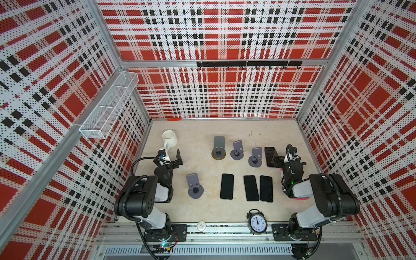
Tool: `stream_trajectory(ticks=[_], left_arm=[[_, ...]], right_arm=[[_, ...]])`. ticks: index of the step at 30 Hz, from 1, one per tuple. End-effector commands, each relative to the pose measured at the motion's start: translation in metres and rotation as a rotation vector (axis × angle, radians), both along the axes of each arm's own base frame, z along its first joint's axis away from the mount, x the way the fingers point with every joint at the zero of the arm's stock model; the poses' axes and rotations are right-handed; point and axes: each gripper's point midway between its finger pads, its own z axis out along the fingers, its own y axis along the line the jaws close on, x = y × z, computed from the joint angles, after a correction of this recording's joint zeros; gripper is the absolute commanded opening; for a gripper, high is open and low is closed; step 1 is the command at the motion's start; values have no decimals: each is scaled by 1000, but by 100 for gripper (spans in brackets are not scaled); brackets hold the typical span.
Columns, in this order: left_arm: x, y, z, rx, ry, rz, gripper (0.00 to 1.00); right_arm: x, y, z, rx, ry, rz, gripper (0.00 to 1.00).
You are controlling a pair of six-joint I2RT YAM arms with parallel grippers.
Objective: Remove the phone from the phone stand
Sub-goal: Reset both arms
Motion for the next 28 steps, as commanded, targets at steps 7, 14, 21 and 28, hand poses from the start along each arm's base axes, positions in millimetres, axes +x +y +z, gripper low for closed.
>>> stream_trajectory(ticks=[7, 14, 21, 28], left_arm=[[1, 6, 7, 12, -22, 45, 98], [1, 5, 6, 13, -21, 47, 98], [1, 5, 6, 14, -21, 48, 98], [1, 5, 6, 12, -21, 48, 98]], right_arm=[[8, 9, 6, -26, -12, 52, 100], [12, 21, 3, -49, 13, 119, 100], [13, 21, 2, -50, 16, 116, 100], [13, 21, 4, -50, 9, 118, 100]])
